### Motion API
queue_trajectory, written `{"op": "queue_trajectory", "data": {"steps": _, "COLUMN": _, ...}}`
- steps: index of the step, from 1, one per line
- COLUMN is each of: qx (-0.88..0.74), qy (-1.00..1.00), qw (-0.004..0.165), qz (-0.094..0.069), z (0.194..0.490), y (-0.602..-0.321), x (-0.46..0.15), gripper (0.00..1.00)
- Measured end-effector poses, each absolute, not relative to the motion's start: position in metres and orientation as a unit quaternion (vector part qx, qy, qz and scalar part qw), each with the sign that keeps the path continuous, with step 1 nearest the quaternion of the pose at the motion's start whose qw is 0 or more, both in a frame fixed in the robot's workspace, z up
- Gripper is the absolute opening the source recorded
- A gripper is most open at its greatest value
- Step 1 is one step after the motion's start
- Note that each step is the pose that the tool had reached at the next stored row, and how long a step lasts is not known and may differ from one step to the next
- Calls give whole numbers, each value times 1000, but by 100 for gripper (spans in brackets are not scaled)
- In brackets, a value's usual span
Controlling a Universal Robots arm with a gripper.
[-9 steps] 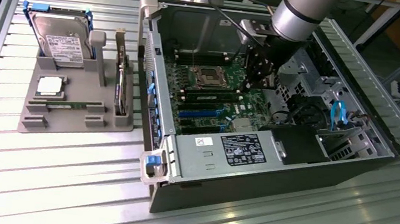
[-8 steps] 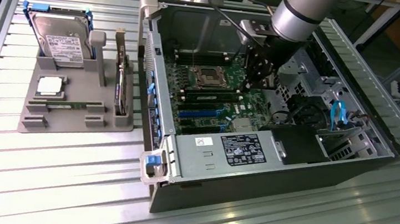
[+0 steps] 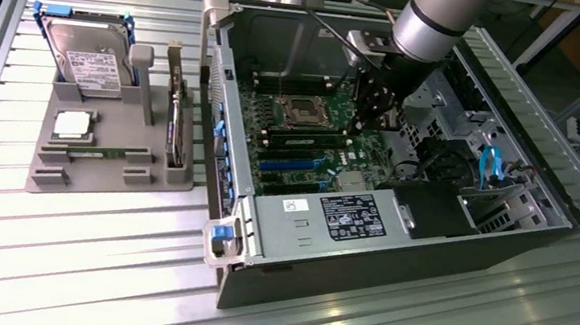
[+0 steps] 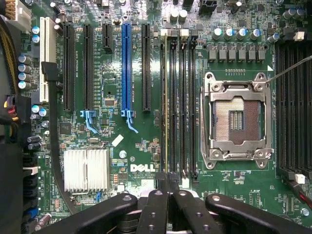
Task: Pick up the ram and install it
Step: 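Press down the ram until it locks into place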
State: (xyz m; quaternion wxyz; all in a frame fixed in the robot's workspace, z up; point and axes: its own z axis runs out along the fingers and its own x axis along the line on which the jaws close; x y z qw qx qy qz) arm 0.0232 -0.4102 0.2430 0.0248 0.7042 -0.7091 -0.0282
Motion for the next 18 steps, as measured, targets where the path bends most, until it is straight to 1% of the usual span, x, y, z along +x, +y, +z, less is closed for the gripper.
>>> {"op": "queue_trajectory", "data": {"steps": 9, "qx": 704, "qy": -709, "qw": 25, "qz": -28, "z": 230, "y": -410, "x": 23, "gripper": 9}}
{"op": "queue_trajectory", "data": {"steps": 11, "qx": 704, "qy": -709, "qw": 27, "qz": -25, "z": 243, "y": -408, "x": 23, "gripper": 9}}
{"op": "queue_trajectory", "data": {"steps": 12, "qx": 704, "qy": -709, "qw": 28, "qz": -25, "z": 244, "y": -407, "x": 21, "gripper": 9}}
{"op": "queue_trajectory", "data": {"steps": 18, "qx": 704, "qy": -709, "qw": 25, "qz": -24, "z": 244, "y": -407, "x": -23, "gripper": 9}}
